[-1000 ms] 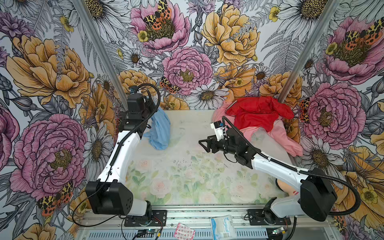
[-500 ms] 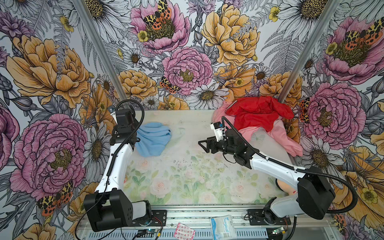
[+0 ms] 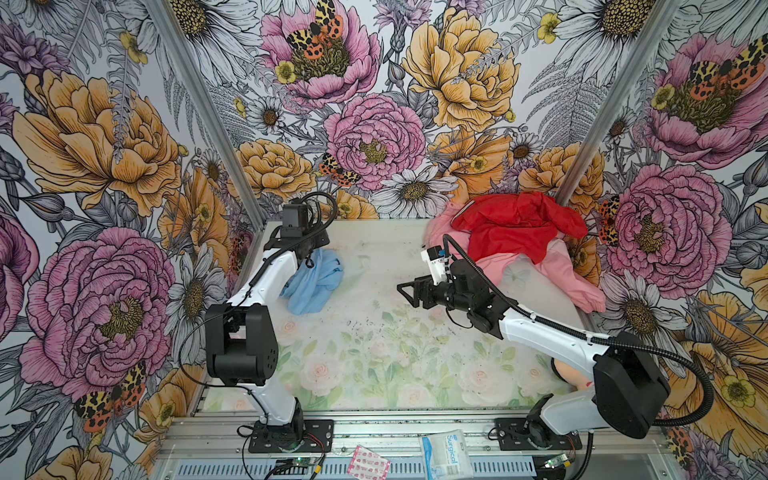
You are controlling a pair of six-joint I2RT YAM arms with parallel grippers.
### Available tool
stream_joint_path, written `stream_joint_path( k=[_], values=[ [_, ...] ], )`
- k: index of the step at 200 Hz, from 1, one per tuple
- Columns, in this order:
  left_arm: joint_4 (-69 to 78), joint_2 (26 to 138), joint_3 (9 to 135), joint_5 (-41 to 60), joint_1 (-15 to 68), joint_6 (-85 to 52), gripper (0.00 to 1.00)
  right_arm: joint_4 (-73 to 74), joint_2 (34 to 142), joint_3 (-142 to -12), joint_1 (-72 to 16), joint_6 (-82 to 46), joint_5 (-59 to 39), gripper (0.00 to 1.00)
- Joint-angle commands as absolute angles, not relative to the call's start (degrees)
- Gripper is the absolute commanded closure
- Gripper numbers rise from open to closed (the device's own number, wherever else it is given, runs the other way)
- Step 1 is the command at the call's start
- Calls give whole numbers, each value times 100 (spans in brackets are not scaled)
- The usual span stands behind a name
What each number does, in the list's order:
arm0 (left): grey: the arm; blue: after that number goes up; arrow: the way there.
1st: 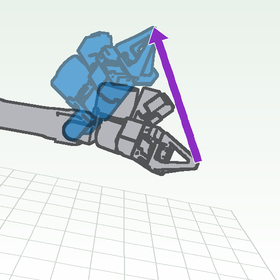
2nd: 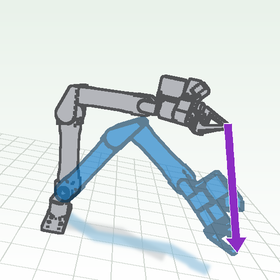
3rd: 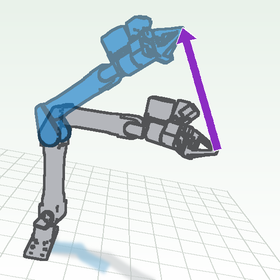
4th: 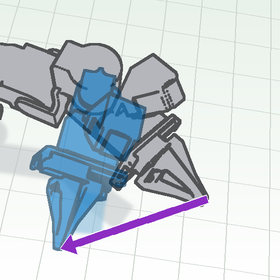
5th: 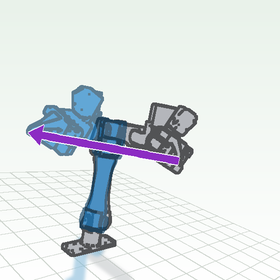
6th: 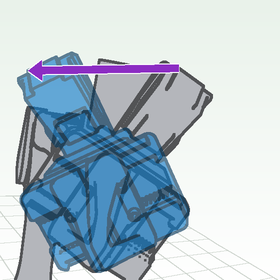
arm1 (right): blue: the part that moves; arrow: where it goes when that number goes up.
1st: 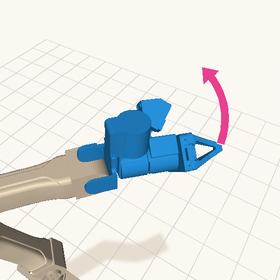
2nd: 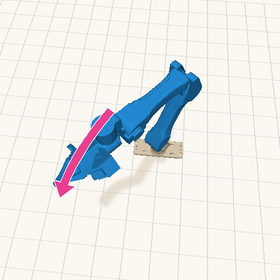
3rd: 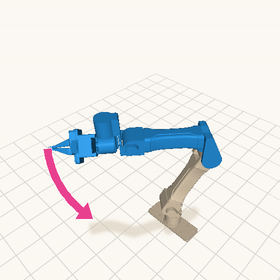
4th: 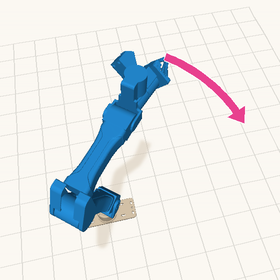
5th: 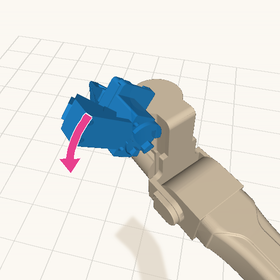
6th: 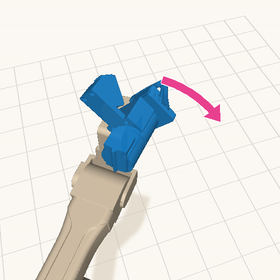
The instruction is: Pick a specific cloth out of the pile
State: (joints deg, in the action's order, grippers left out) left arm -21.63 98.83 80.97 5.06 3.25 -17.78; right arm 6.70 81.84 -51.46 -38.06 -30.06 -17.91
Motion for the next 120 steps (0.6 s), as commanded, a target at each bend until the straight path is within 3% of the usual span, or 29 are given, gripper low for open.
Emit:
stream_joint_path(
  k=[1,37,101,108,120],
  values=[
    [-2180,10219,8223,1841,297,-1792,100,889,8279,-5156,-3834,-3069,-1916,21],
    [-2201,10187,7617,1621,-16,-1894,100,965,8331,-5090,-3839,-3120,-1933,21],
    [-2390,9659,6548,-1031,-169,-1766,96,1202,8607,-5108,-3847,-3283,-2091,21],
    [-2388,9688,6509,-1150,-166,-1790,90,1221,8630,-5114,-3850,-3300,-2106,22],
    [-2390,9823,6527,-1160,-167,-1752,69,1228,8657,-5111,-3863,-3313,-2112,21]
  ],
)
